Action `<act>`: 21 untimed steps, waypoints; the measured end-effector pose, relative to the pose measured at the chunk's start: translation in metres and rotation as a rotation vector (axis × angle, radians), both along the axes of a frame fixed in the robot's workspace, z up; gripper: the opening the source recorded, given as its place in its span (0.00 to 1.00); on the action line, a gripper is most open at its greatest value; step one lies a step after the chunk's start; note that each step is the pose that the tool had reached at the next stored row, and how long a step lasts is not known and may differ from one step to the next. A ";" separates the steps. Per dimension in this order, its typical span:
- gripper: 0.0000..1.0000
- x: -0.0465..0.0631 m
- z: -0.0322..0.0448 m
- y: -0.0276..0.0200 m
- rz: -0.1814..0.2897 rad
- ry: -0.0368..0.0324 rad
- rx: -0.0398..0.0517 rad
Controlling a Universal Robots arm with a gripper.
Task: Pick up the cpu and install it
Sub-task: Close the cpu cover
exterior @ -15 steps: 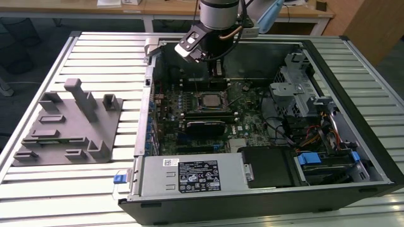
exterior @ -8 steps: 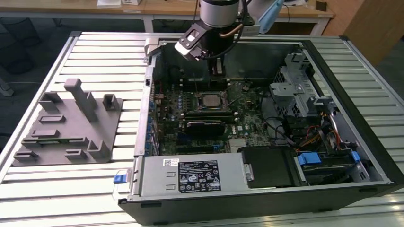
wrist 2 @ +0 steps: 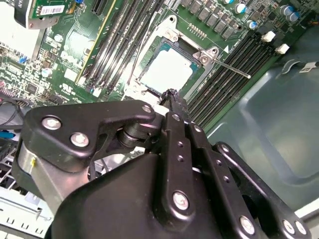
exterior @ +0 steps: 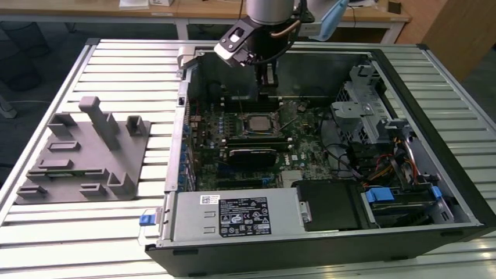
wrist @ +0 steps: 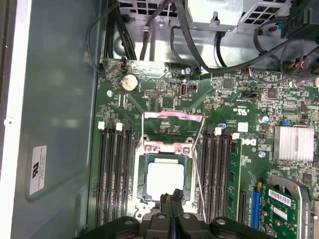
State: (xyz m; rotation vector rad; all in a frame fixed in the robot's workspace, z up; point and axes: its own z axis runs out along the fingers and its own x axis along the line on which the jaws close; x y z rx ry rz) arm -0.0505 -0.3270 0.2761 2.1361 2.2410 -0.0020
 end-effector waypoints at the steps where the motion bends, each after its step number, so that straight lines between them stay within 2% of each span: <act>1: 0.11 0.000 0.0001 0.0000 0.000 -0.0001 0.0002; 9: 0.11 0.001 0.0002 0.0000 0.000 0.0000 0.0000; 21: 0.11 0.011 0.0002 0.0006 0.000 0.0000 0.0000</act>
